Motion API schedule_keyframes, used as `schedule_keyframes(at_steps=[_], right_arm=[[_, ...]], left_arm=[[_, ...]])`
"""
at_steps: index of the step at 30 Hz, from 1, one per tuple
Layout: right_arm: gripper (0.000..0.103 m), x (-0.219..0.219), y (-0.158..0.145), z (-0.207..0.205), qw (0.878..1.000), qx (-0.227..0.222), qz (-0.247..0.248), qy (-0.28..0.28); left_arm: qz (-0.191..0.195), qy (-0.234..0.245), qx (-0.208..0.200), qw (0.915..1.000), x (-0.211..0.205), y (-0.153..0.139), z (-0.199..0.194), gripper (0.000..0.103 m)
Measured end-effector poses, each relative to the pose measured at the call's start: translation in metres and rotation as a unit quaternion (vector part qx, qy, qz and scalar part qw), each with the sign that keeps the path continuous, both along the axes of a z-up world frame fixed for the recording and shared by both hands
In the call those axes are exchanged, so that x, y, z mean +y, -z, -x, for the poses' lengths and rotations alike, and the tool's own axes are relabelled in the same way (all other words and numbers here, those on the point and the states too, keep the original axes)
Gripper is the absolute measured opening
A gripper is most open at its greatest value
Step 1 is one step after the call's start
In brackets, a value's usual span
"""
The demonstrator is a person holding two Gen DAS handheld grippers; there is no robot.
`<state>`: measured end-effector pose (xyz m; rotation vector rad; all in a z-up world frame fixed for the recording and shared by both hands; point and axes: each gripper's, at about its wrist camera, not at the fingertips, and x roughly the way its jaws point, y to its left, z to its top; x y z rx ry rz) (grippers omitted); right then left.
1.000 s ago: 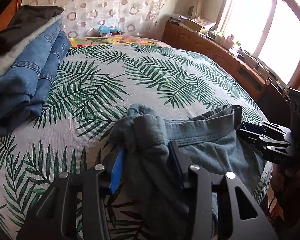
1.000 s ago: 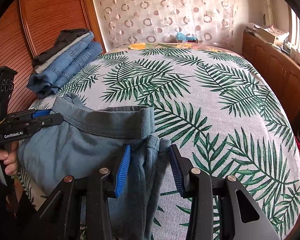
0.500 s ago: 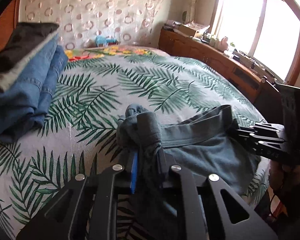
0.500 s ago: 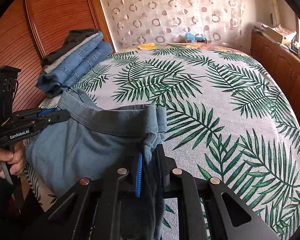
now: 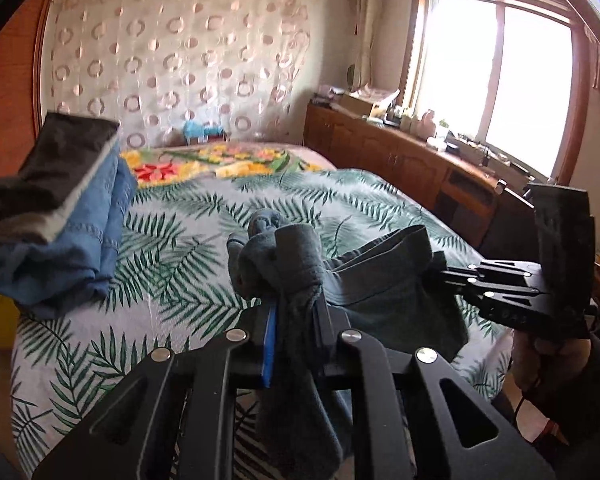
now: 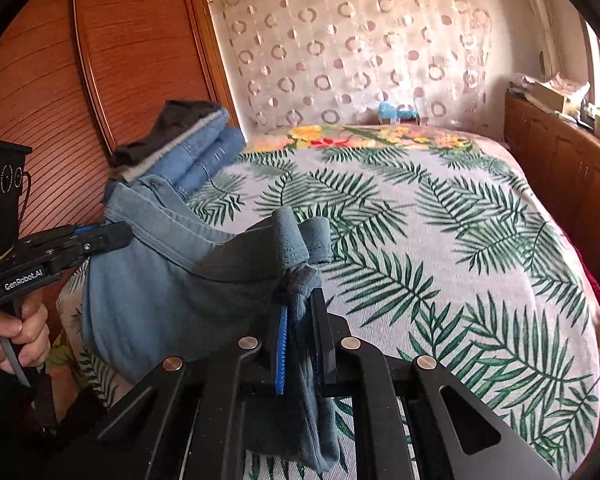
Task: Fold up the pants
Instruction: 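Close both tools on the folded shorts bundle and lift it, then carry the lifted shorts with both tools toward the stack of folded clothes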
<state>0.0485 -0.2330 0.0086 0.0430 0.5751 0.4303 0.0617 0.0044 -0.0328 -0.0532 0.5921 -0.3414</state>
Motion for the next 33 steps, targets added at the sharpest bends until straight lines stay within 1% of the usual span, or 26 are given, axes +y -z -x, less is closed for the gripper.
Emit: schedule_keyframes(at_steps=[5, 11, 17, 19, 27, 33], right_arm=[[0.010, -0.004, -0.012, 0.008, 1.000, -0.024, 0.002, 0.001], [0.010, -0.005, -0.027, 0.019, 0.999, -0.050, 0.003, -0.002], [0.010, -0.004, -0.044, 0.021, 0.997, -0.074, 0.010, -0.010], [0.010, -0.001, -0.049, 0.021, 0.996, -0.084, 0.021, -0.015], [0.010, 0.008, -0.054, 0.005, 0.994, -0.101, 0.033, -0.032], [0.010, 0.022, -0.054, -0.023, 0.992, -0.111, 0.046, -0.043]], left_arm=[[0.000, 0.002, -0.028, 0.9996, -0.002, -0.019, 0.007, 0.016], [-0.001, 0.003, -0.051, 0.9987, 0.000, -0.035, 0.014, 0.016], [-0.005, -0.002, -0.069, 0.9976, 0.004, -0.050, 0.014, 0.016], [-0.006, -0.005, -0.072, 0.9974, 0.007, -0.053, 0.014, 0.016], [-0.005, -0.022, -0.080, 0.9965, 0.022, -0.057, 0.013, 0.016], [-0.010, -0.028, -0.089, 0.9956, 0.034, -0.059, 0.000, 0.016]])
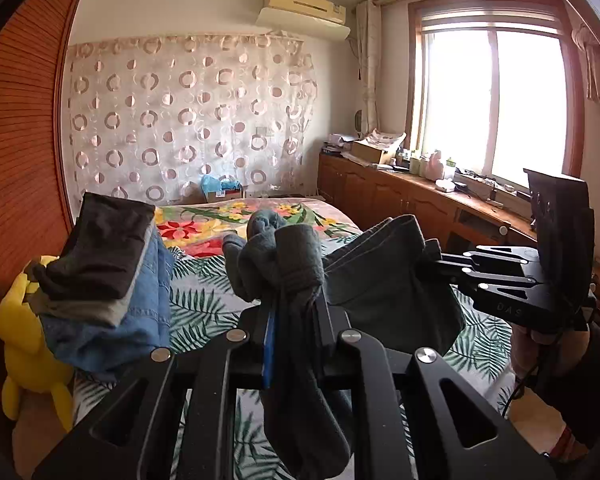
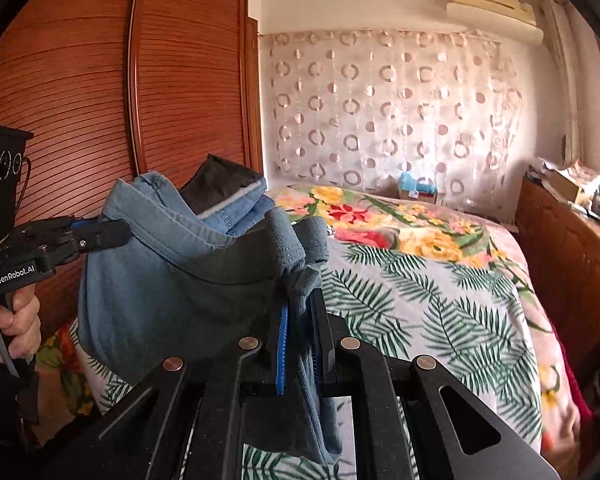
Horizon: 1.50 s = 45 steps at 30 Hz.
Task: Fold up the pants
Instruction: 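Carry the lifted shorts with both tools toward the stack of folded clothes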
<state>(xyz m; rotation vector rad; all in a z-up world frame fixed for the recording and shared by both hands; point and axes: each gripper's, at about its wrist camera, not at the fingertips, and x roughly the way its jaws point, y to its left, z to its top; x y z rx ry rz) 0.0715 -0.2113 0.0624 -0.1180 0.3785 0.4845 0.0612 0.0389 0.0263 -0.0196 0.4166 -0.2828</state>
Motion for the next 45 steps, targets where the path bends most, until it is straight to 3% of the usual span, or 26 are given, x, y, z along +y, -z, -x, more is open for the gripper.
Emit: schedule_keyframes(at_steps=[24, 35, 45], right_arm=[[0.010, 0.063, -0.036, -0.131, 0.997, -0.037, 0.038, -0.063], [0.010, 0.098, -0.042, -0.209, 0.990, -0.057, 0.074, -0.105], [0.010, 0.132, -0.052, -0.277, 0.981, -0.081, 0.104, -0.144]], left_arm=[[-0.001, -0.073, -0.008, 0.9973, 0.076, -0.019, -0.057, 0.016], [-0.012, -0.133, -0.023, 0.9908, 0.116, -0.025, -0.093, 0.016], [0.011, -0.180, -0.025, 0.9833, 0.147, -0.023, -0.102, 0.016]])
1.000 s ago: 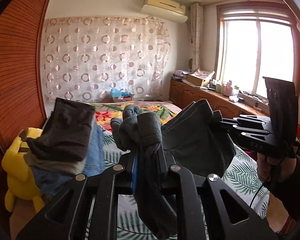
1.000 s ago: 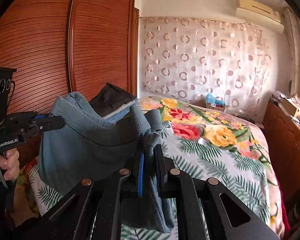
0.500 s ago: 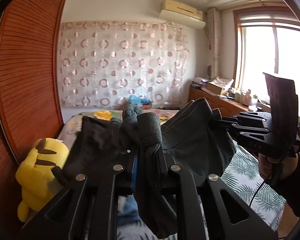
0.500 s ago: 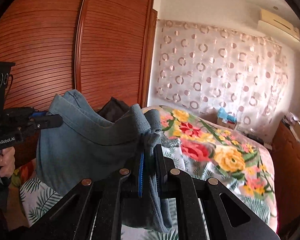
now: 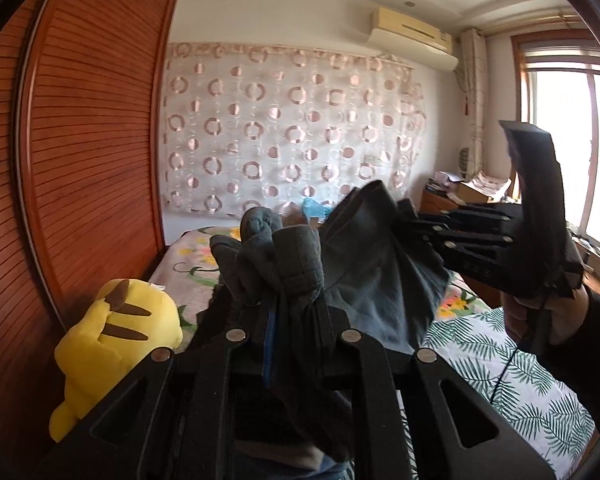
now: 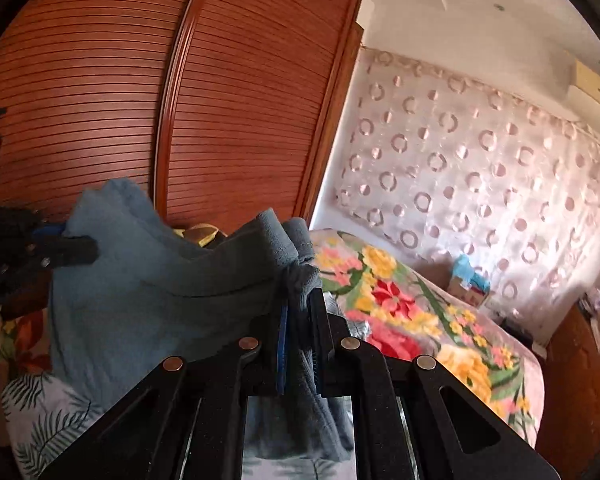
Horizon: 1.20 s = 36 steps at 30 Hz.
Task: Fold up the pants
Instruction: 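Carry the lifted shorts with both tools toward the stack of folded clothes, then lower the shorts onto the clothes stack and open both tools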
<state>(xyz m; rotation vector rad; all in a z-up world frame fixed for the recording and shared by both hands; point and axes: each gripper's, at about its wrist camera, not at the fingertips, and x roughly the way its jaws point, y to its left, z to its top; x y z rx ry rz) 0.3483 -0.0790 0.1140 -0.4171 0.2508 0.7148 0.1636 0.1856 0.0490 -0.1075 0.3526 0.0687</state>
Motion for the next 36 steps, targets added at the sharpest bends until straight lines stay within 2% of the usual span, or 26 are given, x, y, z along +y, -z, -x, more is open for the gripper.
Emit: schedule_keyframes(at_steps=[8, 18, 21, 23, 24, 25, 26, 29, 33, 36], right_arm=[[0.010, 0.031, 0.013, -0.035, 0.999, 0.000, 0.023, -0.041], [0.010, 0.054, 0.026, -0.066, 0.997, 0.037, 0.034, -0.063], [0.010, 0.055, 0.023, -0.071, 0.996, 0.050, 0.035, -0.070], [0.010, 0.053, 0.020, -0.075, 0.994, 0.069, 0.028, -0.075], [0.016, 0.050, 0.018, -0.078, 0.993, 0.084, 0.021, -0.075], [0.021, 0.046, 0.016, -0.081, 0.991, 0.102, 0.010, -0.083], [0.024, 0.042, 0.013, -0.083, 0.990, 0.109, 0.001, -0.088], [0.032, 0.031, 0.010, -0.085, 0.992, 0.100, -0.001, -0.074], [0.036, 0.011, 0.016, -0.087, 0.994, 0.097, 0.009, -0.055], [0.037, -0.004, 0.026, -0.092, 0.993, 0.111, 0.006, -0.038]], left_arm=[[0.017, -0.035, 0.011, 0.9992, 0.014, 0.018, 0.007, 0.016], [0.043, -0.065, 0.044, 0.9960, 0.024, 0.048, 0.012, 0.017], [0.040, -0.065, 0.064, 0.9950, 0.027, 0.049, 0.004, 0.024], [0.039, -0.065, 0.068, 0.9948, 0.028, 0.049, 0.004, 0.035], [0.040, -0.063, 0.067, 0.9950, 0.028, 0.048, 0.004, 0.039], [0.041, -0.061, 0.067, 0.9950, 0.028, 0.048, 0.006, 0.051], [0.043, -0.060, 0.066, 0.9951, 0.027, 0.047, 0.006, 0.058], [0.048, -0.057, 0.067, 0.9950, 0.022, 0.047, 0.008, 0.070], [0.047, -0.043, 0.081, 0.9947, 0.014, 0.054, 0.010, 0.072], [0.036, -0.046, 0.096, 0.9937, 0.012, 0.064, 0.013, 0.072]])
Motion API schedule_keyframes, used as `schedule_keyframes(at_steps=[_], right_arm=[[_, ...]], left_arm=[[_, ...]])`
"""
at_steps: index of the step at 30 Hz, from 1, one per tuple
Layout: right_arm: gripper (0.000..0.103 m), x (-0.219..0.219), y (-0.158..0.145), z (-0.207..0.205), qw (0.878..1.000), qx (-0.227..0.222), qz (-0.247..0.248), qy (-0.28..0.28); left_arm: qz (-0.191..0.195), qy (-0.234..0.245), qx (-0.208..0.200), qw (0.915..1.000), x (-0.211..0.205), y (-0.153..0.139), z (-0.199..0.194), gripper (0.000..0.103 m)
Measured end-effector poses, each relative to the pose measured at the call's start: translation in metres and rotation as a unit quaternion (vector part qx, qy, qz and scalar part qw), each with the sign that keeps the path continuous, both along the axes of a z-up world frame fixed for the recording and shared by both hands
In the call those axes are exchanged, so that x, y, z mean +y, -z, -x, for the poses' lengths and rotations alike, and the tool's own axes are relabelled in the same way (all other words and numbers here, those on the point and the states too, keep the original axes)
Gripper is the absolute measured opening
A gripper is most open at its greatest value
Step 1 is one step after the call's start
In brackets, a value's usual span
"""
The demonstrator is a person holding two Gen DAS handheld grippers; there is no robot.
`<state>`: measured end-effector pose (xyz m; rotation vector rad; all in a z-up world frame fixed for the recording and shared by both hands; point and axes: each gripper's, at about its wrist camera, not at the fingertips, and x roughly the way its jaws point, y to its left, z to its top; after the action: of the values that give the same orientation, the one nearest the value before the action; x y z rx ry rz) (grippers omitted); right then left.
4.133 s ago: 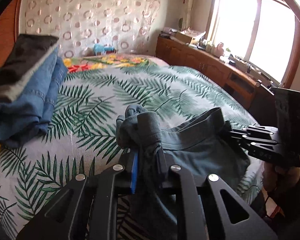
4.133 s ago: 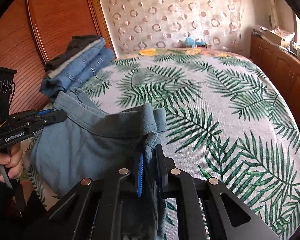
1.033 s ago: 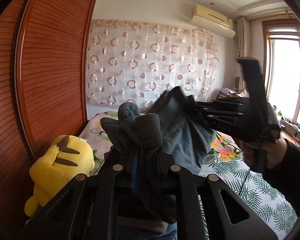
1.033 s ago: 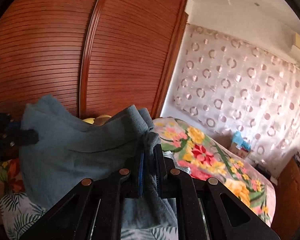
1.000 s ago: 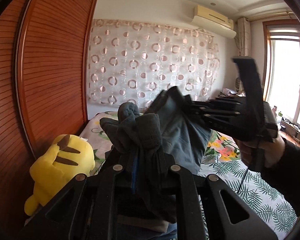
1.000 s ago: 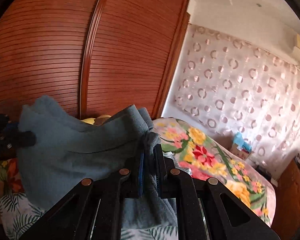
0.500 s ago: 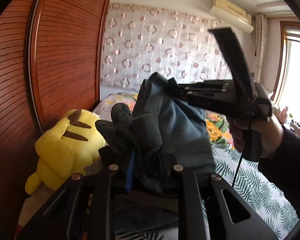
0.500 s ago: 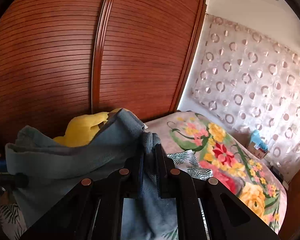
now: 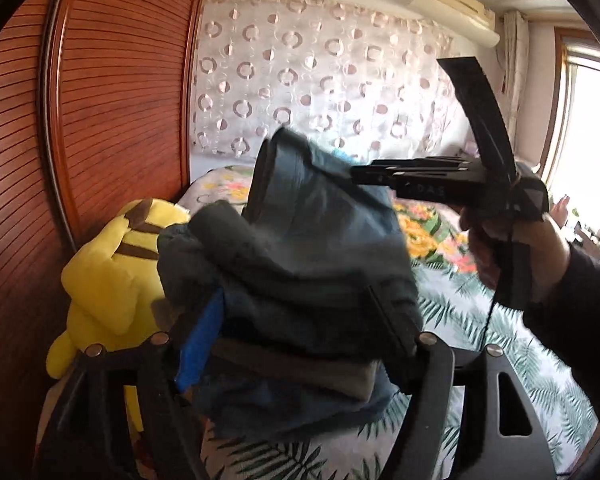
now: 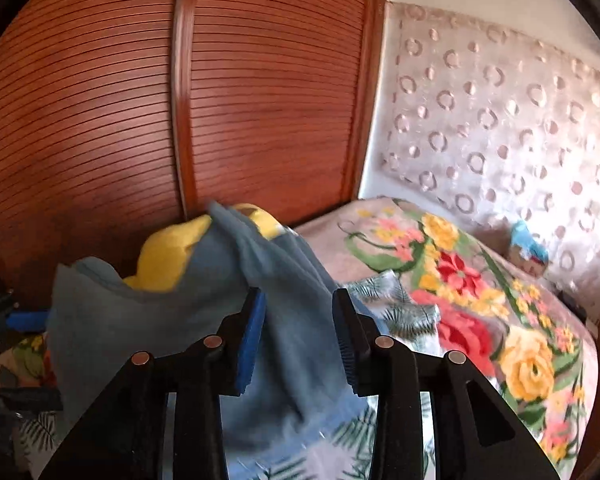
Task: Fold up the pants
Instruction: 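Lower the shorts onto the clothes stack and open both tools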
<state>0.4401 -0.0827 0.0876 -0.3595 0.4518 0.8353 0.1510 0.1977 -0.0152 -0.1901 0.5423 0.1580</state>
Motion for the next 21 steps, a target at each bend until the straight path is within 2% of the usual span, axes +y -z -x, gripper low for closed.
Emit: schedule_keyframes(at_steps=[5, 8, 12, 17, 21], right_arm=[[0.037, -0.019, 0.017, -0.013, 0.999, 0.034, -0.006, 0.043], [0.037, -0.023, 0.016, -0.015, 0.997, 0.060, -0.025, 0.052], [0.037, -0.020, 0.004, 0.001, 0.996, 0.054, -0.047, 0.052], [0.037, -0.034, 0.003, 0.036, 0.996, 0.047, -0.061, 0.046], [0.037, -0.049, 0.005, 0.064, 0.996, 0.036, -0.065, 0.045]], left_arm=[[0.002, -0.006, 0.030, 0.9995, 0.003, 0.014, -0.001, 0.072], [-0.004, -0.005, 0.030, 0.9995, -0.002, 0.014, 0.003, 0.072], [-0.017, -0.002, 0.023, 0.9996, -0.007, 0.008, 0.010, 0.072], [-0.018, 0.004, 0.019, 0.9996, -0.013, 0.003, 0.018, 0.072], [-0.014, 0.016, 0.010, 0.9997, -0.020, -0.004, 0.026, 0.079]])
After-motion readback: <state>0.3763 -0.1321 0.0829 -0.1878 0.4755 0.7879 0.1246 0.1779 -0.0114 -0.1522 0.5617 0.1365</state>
